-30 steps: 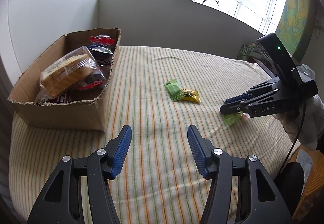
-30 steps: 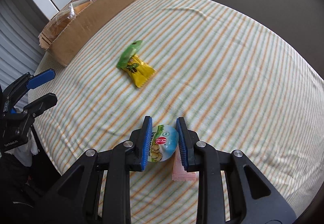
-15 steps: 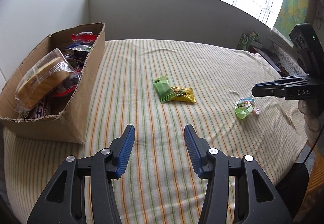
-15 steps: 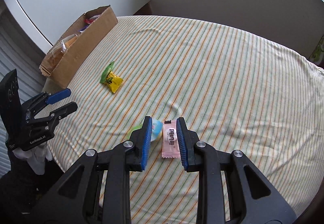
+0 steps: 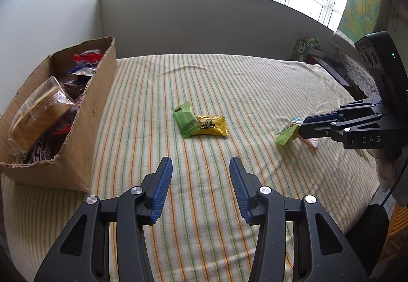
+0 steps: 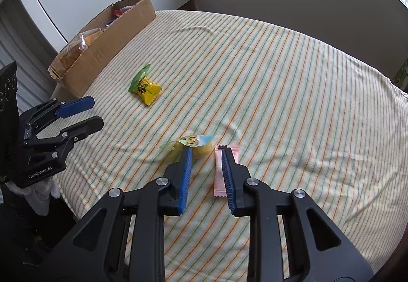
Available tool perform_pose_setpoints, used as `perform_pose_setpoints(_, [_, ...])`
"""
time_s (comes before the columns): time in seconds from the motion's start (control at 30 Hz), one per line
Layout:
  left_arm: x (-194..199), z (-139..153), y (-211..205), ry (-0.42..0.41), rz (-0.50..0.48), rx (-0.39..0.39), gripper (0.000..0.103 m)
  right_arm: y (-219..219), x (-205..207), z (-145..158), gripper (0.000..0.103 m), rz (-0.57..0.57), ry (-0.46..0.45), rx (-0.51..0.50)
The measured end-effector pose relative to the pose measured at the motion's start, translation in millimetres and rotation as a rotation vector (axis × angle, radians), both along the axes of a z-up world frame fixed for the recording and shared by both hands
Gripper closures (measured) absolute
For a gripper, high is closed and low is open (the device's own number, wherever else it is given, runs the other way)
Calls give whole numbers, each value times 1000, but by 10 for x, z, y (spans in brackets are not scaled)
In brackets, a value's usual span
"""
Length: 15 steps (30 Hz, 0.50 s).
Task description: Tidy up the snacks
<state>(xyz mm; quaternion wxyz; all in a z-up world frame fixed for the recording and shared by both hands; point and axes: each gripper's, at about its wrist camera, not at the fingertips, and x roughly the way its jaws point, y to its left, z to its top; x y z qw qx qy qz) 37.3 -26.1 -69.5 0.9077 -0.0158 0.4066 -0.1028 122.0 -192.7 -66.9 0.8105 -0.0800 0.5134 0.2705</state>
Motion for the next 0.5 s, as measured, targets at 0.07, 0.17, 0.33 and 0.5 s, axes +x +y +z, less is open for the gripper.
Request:
perform_pose_setpoints(0.07, [4,4,11,2,2,-8,58,99,69,7,78,14,-8,14])
perform_pose_setpoints(0.17, [35,20,-1,4,-2,-18,58,175,204,71,78,12,-15,64])
perform_pose_setpoints(0.33, [117,95,-144,-11,-42,0,58,132,306,122,78,-6,-12,84])
perform_pose_setpoints(0.5, [301,117,-367,-3,-119,2,58,-136,140,71,78,-38,-2,63])
